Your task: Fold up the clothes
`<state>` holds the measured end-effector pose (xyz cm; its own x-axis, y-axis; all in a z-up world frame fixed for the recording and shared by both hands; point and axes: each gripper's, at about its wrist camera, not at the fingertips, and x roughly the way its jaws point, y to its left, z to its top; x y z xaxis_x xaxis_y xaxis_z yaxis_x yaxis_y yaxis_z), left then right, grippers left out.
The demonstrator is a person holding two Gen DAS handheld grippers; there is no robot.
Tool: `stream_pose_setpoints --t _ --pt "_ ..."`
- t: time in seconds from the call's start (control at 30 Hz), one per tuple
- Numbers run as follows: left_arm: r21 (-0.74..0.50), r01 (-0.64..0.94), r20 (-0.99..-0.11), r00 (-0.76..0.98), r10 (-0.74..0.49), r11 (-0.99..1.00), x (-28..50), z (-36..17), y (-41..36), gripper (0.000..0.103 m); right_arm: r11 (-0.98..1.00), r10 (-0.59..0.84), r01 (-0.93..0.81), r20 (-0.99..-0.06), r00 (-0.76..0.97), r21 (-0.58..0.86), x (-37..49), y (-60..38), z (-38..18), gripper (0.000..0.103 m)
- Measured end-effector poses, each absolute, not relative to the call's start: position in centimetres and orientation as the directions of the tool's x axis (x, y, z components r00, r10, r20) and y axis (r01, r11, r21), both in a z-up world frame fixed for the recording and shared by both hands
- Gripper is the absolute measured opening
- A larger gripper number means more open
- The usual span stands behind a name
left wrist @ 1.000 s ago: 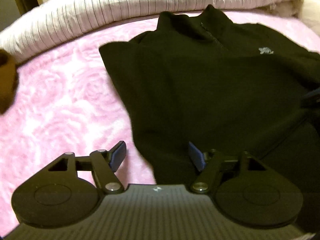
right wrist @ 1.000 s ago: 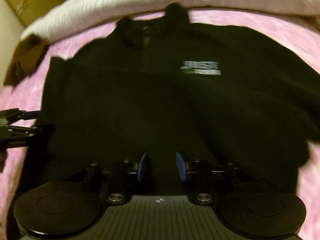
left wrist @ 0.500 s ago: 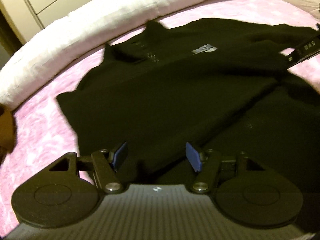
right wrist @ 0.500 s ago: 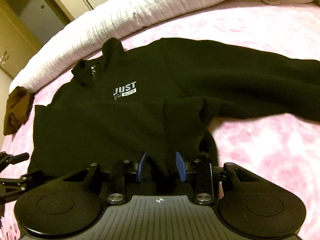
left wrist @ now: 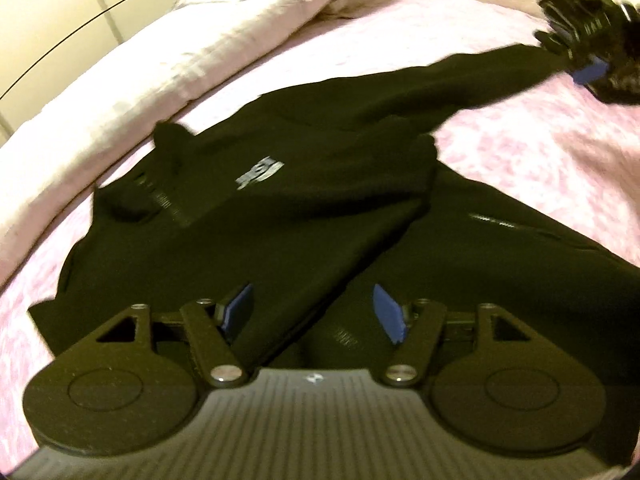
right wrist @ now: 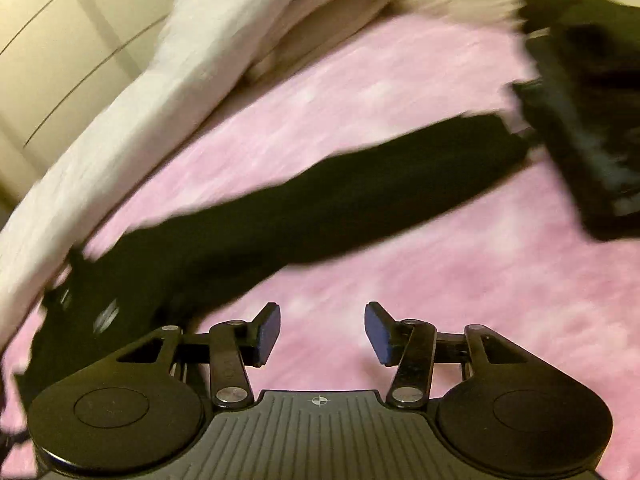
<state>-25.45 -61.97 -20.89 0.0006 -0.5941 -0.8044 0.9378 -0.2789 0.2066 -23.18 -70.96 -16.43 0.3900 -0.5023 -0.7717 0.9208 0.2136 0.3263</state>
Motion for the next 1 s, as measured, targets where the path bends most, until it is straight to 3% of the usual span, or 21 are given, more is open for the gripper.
stream_pose_setpoints --t 0.43,0.6,0.67,0.7,0.73,1.0 --pt "0.251 0.912 -0.851 0.048 -0.523 -0.325 -33.3 -22.2 -67.3 0.064 -0.16 -0.68 0.955 -0.729 0.078 0.251 -31.5 -84.2 -23.7 0.053" --pt "0.252 0.898 -0.861 0.038 -0.508 -0.36 -36.1 -23.0 -68.4 0.064 -0.171 -0.708 0.95 -0.703 0.065 0.26 -32.1 -85.6 -25.6 0.053" --pt "0.247 0.899 -0.859 0.031 -0.512 -0.361 -36.6 -22.9 -68.5 0.064 -0.117 -0.721 0.961 -0.687 0.091 0.251 -31.8 -85.8 -25.2 0.043" --pt "0.246 0.9 -0.856 0.028 -0.515 -0.36 -36.8 -22.8 -68.4 0.064 -0.077 -0.729 0.971 -0.677 0.101 0.228 -31.4 -85.7 -24.6 0.017" --pt "0.246 0.9 -0.854 0.026 -0.519 -0.359 -36.8 -22.7 -68.2 0.064 -0.037 -0.737 0.978 -0.667 0.112 0.205 -31.0 -85.6 -24.0 0.012" --pt "0.228 0.942 -0.817 0.047 -0.575 -0.247 -32.1 -20.4 -64.9 0.064 0.249 -0.81 0.965 -0.528 0.255 0.084 -24.6 -81.6 -14.7 0.01"
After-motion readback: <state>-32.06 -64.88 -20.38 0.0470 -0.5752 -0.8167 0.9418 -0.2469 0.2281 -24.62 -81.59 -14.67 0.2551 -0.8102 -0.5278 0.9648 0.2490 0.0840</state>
